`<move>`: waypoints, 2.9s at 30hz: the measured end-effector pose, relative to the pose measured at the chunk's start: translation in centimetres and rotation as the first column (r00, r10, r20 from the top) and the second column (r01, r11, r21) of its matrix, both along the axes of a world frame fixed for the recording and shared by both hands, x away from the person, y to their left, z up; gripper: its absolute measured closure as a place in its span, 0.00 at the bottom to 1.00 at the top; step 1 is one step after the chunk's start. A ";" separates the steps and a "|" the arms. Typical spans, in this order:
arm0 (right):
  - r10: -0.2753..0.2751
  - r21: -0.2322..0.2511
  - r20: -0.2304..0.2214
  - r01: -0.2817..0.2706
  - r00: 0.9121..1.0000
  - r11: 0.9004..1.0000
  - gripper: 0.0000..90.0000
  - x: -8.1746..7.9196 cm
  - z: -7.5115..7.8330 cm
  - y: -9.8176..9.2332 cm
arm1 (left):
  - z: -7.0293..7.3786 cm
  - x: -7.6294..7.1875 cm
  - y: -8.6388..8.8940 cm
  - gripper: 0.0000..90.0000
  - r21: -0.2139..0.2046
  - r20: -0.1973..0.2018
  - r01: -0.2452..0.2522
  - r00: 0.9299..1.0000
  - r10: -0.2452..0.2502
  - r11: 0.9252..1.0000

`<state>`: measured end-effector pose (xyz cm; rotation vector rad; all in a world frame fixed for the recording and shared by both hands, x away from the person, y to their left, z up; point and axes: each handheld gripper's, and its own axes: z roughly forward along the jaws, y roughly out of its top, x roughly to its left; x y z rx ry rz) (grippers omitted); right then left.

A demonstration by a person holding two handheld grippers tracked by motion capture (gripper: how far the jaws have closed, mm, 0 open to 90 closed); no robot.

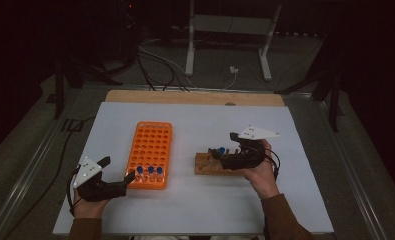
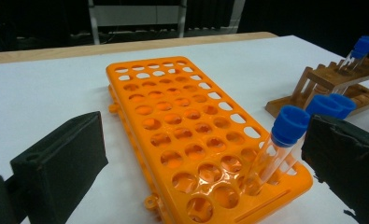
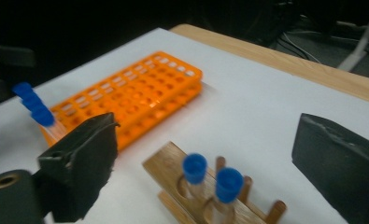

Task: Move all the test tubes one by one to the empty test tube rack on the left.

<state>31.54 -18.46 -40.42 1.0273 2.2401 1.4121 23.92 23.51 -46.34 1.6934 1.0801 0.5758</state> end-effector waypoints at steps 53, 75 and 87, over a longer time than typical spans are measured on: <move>0.030 -0.133 -0.106 -0.044 0.994 0.990 0.84 1.1 -4.3 -0.4 | -0.2 0.0 -0.2 0.01 0.009 -0.009 0.001 1.000 -0.001 1.000; 0.029 -0.121 -0.073 -0.038 0.997 0.992 0.85 0.6 -3.1 -0.5 | -0.2 0.0 -0.3 0.00 0.012 -0.011 0.007 1.000 -0.007 1.000; 0.024 -0.101 -0.048 -0.029 0.999 0.994 0.85 0.3 -1.2 -0.8 | -0.2 0.0 -0.4 0.00 0.018 -0.011 0.006 1.000 -0.006 1.000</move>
